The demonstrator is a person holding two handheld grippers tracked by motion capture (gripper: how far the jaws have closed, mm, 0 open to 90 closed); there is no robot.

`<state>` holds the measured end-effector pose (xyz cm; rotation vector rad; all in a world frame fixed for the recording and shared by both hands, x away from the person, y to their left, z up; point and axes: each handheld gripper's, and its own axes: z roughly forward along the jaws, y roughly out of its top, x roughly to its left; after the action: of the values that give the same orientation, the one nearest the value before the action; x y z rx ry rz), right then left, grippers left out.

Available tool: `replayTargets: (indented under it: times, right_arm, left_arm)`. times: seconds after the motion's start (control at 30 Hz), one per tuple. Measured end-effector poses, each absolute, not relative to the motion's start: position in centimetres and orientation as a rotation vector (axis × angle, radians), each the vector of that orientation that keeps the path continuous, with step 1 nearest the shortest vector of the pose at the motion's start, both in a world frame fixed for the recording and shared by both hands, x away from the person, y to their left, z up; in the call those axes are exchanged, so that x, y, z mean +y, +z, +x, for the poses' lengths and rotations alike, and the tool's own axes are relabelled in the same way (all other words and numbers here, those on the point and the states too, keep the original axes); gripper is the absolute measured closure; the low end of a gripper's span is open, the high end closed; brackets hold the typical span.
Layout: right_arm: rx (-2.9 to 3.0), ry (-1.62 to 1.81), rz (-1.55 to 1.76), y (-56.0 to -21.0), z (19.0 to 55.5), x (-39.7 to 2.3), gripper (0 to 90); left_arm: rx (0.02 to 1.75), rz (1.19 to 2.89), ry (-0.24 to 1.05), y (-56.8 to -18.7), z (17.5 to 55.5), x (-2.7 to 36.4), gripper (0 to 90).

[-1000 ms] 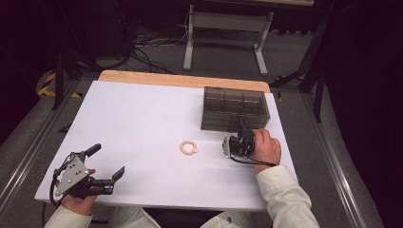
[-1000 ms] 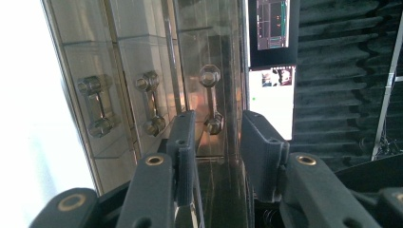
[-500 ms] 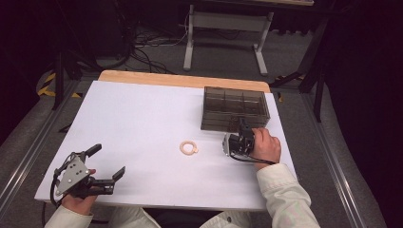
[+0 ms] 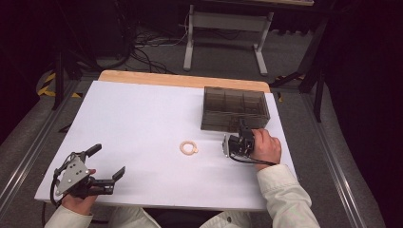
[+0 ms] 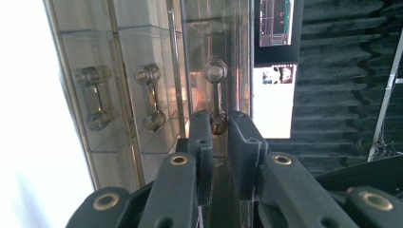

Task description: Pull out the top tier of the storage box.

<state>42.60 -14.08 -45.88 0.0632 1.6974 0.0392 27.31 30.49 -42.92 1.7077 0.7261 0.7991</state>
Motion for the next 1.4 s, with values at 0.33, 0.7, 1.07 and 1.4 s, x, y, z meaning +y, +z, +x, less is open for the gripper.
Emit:
replayTargets:
  times: [0.33,0.7,1.07,1.4]
  right_arm:
    - [1.719,0.063,0.074,-45.6,41.0,-14.2,80.5]
    - [1.732,0.087,0.068,-45.2,39.3,-14.3,80.3]
    - [1.770,0.162,0.105,-44.9,38.7,-14.7,63.4]
    - [1.782,0.212,0.096,-44.1,38.1,-15.0,56.3]
  left_arm:
    - [0.742,1.700,0.801,-43.0,27.2,30.4,0.1]
    - [0.742,1.698,0.799,-43.0,27.2,30.4,0.1]
    - [0.740,1.702,0.800,-43.0,27.2,30.4,0.1]
    - [0.739,1.704,0.801,-43.0,27.2,30.4,0.1]
